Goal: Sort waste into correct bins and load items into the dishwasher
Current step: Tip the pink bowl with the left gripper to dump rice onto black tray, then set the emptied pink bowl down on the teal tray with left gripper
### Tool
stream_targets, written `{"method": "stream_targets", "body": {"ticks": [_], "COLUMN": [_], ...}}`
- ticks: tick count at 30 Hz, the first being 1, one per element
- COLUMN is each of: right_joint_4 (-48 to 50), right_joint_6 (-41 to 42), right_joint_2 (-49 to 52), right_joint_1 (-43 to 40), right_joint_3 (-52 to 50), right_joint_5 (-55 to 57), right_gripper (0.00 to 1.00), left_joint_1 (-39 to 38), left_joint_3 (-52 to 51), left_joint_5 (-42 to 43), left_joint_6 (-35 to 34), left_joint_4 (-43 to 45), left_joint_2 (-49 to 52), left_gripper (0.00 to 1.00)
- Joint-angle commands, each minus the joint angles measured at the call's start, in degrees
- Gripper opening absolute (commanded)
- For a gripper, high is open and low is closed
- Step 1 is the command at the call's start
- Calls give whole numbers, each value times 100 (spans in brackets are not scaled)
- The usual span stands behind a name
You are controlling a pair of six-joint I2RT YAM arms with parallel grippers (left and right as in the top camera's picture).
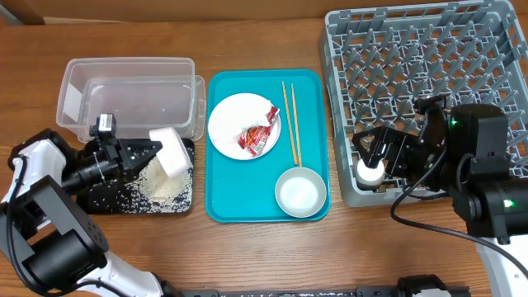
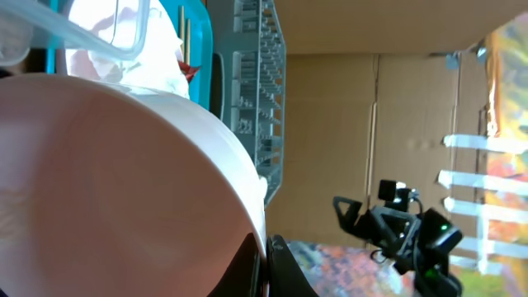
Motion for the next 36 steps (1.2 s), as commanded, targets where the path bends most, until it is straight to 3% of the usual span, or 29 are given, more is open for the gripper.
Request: {"method": "stream_targets", "body": {"ticks": [1,2,7,13,17,24,27,32,34,36], "right_joint_4": [11,9,15,13,11,33,61,96,85,81], "right_joint_6": [-44,-44,-44,-44,-44,-42,-42,-42,-42,-42], "right_joint_2": [-33,-33,-33,-33,-33,-33,-31,-31,-31,-31], "right_joint_1": [22,22,22,22,22,22,22,22,22,22], "right_joint_3": [81,81,81,81,81,81,81,81,81,81], "right_joint_5": [35,35,37,35,37,127,188,188,188,186], "right_gripper": [100,100,100,100,100,100,100,100,100,100], "left_joint_1": [22,24,33,20,-4,-876,-1491,-2664,-3161,-3744], "left_joint_3": [13,15,55,68,66,76,107,107,107,107], "left_joint_5": [63,70,269,308,256,-254,-382,-1410,-2225,-3696], "left_joint_6": [634,990,1255,787,890,675,90,-1836,-2885,-4229], "left_joint_4": [-446,-570,-820,-562,-822,-789,-411,634,1228,1845], "left_joint_2": [70,57,57,52,46,-544,-756,-1019,-1154,-1276], "left_gripper": [4,4,4,4,4,4,4,4,4,4]}}
